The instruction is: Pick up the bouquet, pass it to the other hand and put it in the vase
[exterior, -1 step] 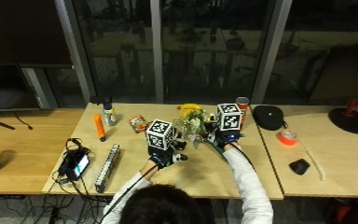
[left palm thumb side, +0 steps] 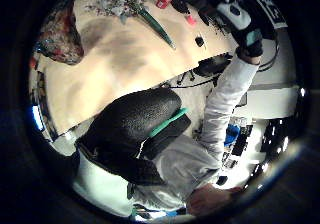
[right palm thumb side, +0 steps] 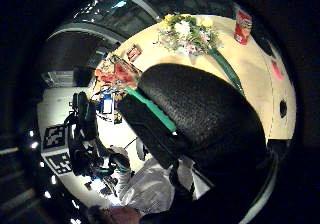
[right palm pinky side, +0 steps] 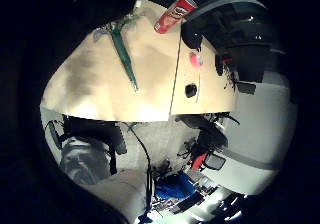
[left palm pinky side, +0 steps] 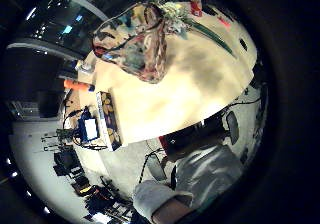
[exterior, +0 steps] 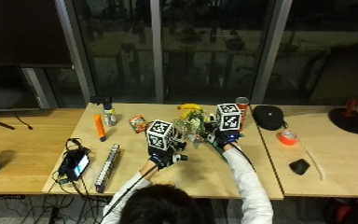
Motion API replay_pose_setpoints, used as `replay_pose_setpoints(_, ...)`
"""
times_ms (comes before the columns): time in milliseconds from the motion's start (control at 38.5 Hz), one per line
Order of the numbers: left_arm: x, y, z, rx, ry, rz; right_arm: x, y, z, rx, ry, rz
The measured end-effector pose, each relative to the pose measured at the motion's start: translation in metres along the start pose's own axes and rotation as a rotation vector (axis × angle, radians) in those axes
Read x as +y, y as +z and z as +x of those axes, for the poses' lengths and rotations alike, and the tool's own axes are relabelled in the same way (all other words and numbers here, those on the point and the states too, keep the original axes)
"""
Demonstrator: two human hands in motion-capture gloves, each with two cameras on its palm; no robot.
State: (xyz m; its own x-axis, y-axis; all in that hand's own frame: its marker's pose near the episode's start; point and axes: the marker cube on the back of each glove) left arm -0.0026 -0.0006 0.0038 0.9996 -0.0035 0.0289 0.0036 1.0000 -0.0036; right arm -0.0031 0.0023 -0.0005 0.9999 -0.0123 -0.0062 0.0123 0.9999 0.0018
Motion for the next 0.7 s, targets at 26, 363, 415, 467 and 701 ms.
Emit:
replay_pose_setpoints(26, 0.000, 0.002, -0.001, -0.013, -0.003, -0.001, 0.001, 0.001, -0.001, 0.001, -0.004, -0.003)
replay_pose_setpoints(363, 0.009, 0.023, -0.001, -0.011, 0.011, 0.002, 0.028, 0.002, 0.005, 0.010, -0.037, 0.048)
replay_pose_setpoints(415, 0.011, 0.024, -0.002, -0.006, 0.014, 0.002, 0.029, -0.001, 0.008, 0.009, -0.034, 0.055)
replay_pose_setpoints(467, 0.013, 0.026, -0.003, 0.004, 0.014, 0.003, 0.029, -0.005, 0.011, 0.008, -0.033, 0.052)
replay_pose_setpoints(701, 0.021, 0.032, -0.006, 0.010, 0.012, -0.001, 0.026, -0.013, 0.027, -0.028, -0.028, -0.012)
